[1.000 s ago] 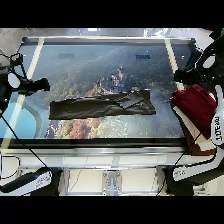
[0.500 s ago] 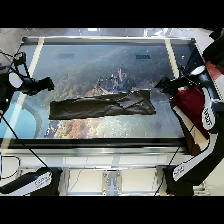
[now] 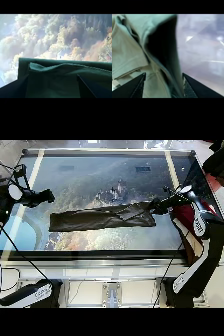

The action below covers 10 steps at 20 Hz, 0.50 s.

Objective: Fold the shirts.

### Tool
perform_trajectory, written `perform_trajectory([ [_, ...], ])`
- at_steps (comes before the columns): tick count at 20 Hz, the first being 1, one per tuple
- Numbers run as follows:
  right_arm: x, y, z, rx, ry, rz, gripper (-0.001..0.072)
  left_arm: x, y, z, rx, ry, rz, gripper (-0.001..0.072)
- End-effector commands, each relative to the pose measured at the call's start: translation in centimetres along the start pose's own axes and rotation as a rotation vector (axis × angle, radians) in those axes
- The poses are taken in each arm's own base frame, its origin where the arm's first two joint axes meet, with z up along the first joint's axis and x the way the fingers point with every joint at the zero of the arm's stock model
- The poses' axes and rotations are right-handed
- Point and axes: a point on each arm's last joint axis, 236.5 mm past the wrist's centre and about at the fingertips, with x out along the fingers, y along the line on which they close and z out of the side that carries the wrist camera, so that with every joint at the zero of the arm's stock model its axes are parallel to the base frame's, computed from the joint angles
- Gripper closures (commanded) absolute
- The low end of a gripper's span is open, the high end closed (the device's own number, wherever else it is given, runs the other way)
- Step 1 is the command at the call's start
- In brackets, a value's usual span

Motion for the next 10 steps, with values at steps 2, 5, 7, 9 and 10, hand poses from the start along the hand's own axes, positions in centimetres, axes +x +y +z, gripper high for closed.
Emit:
perform_trajectory([
  [2,3.6,1.5,-0.6,-0.061,0.049,-0.018,0.018,0.0,-0.1,0.0,-0.001,0.001,-0.003,0.0006],
  [5,5.3,3.9,-1.5,-0.101,0.093,0.001,0.0446,0.1,-0.1,-0.1,-0.001,0.002,-0.003,0.0008],
  [7,4.9,7.1,-2.6,-0.153,0.135,0.091,0.07,0.4,-0.8,-0.3,-0.024,0.013,-0.033,0.0066],
  [9,2.8,10.2,-3.5,-0.195,0.156,0.154,0.0698,1.2,-2.7,-0.8,-0.071,0.043,-0.103,0.07],
  [10,1.6,11.3,-3.7,-0.217,0.152,0.159,0.0698,2.0,-4.0,-1.3,-0.068,0.065,-0.141,0.0697],
])
